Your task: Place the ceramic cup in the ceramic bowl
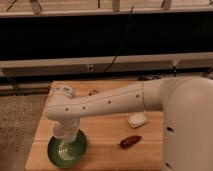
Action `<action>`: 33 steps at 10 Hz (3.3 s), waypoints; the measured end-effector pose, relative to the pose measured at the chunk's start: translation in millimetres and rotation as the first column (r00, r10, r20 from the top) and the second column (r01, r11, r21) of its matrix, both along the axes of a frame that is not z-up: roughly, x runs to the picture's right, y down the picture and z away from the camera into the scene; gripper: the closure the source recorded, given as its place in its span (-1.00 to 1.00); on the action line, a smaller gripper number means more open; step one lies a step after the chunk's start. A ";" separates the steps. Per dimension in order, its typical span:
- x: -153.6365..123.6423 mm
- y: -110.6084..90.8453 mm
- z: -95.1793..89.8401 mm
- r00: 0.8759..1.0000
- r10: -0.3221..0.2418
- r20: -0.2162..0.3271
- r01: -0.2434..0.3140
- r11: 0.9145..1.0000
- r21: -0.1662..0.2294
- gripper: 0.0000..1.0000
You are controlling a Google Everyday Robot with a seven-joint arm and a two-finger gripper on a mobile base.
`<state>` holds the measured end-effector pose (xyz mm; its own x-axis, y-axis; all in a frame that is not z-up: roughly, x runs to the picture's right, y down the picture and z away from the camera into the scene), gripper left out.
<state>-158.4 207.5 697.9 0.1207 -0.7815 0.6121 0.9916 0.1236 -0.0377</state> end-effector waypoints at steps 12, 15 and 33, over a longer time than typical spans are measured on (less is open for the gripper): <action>-0.2 -1.4 -0.6 1.000 -0.010 0.008 0.010 1.000 0.001 0.83; -0.2 -2.2 -1.0 1.000 -0.013 0.010 0.013 1.000 0.001 0.83; 1.1 -2.8 -1.8 0.999 -0.031 0.014 0.031 1.000 0.007 0.93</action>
